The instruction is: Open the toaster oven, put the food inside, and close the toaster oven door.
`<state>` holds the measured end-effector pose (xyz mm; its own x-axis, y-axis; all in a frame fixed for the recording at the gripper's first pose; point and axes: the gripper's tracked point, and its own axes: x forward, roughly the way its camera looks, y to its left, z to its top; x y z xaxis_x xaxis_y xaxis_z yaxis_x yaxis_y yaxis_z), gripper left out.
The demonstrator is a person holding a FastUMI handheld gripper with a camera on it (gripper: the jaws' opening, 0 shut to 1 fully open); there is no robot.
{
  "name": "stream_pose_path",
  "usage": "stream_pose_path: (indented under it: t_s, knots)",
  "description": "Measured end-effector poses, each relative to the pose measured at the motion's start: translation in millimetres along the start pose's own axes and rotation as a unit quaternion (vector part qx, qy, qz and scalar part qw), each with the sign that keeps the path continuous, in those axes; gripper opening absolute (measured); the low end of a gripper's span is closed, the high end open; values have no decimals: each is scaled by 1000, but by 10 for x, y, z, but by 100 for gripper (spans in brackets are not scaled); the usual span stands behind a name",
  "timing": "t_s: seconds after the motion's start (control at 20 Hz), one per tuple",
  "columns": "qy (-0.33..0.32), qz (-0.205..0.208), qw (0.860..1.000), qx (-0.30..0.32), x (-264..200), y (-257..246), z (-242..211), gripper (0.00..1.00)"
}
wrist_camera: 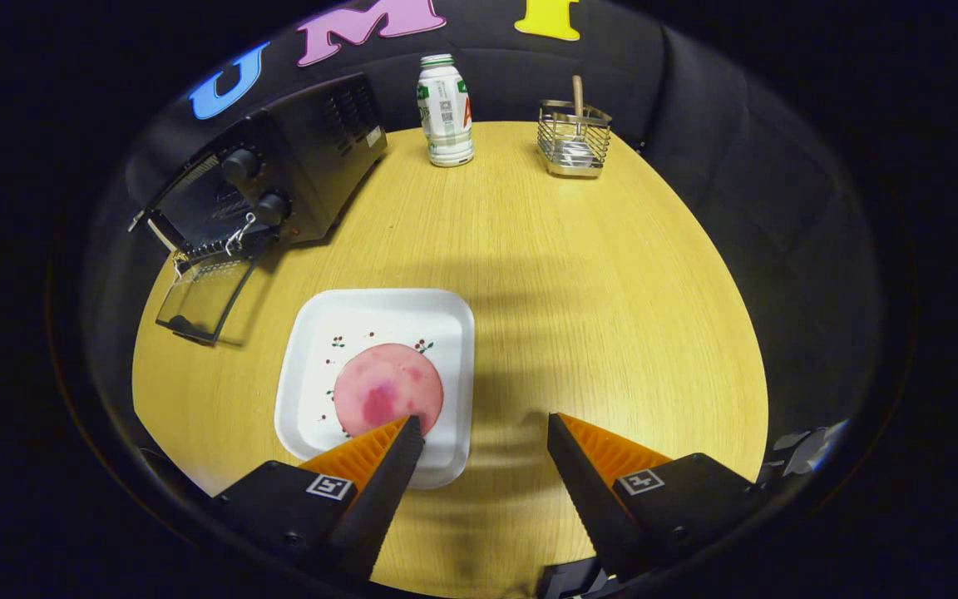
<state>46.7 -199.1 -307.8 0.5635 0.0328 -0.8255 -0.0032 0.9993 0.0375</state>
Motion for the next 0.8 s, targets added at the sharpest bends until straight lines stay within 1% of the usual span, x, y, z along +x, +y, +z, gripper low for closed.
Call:
stream_pose_path:
  t_s: [0.05, 0.15, 0.2, 0.25, 0.3, 0.35, 0.4, 0.45, 0.5, 0.6, 0.65, 0.7, 0.75, 0.8]
  knots:
    - [8, 0, 1000, -2, 31, 8, -17, 99]
    - [23, 5, 1000, -4, 60, 46, -56, 96]
    - [16, 5, 1000, -4, 104, 54, -20, 88]
    - [18, 6, 1000, -2, 76, 65, -26, 86]
    - [23, 5, 1000, -2, 74, 67, -34, 81]
    - [27, 8, 1000, 1, 78, 86, -25, 81]
    - [32, 8, 999, 4, 84, 91, -24, 73]
    - [41, 9, 999, 7, 95, 107, -37, 68]
    - [51, 13, 999, 11, 91, 124, -40, 59]
    - [64, 19, 997, 24, 93, 136, -26, 34]
    - [64, 13, 997, 28, 100, 81, -10, 33]
    - [70, 16, 997, 40, 109, 66, -22, 20]
    - [74, 25, 996, 46, 109, 69, -28, 15]
    - [75, 34, 995, 47, 104, 68, -24, 15]
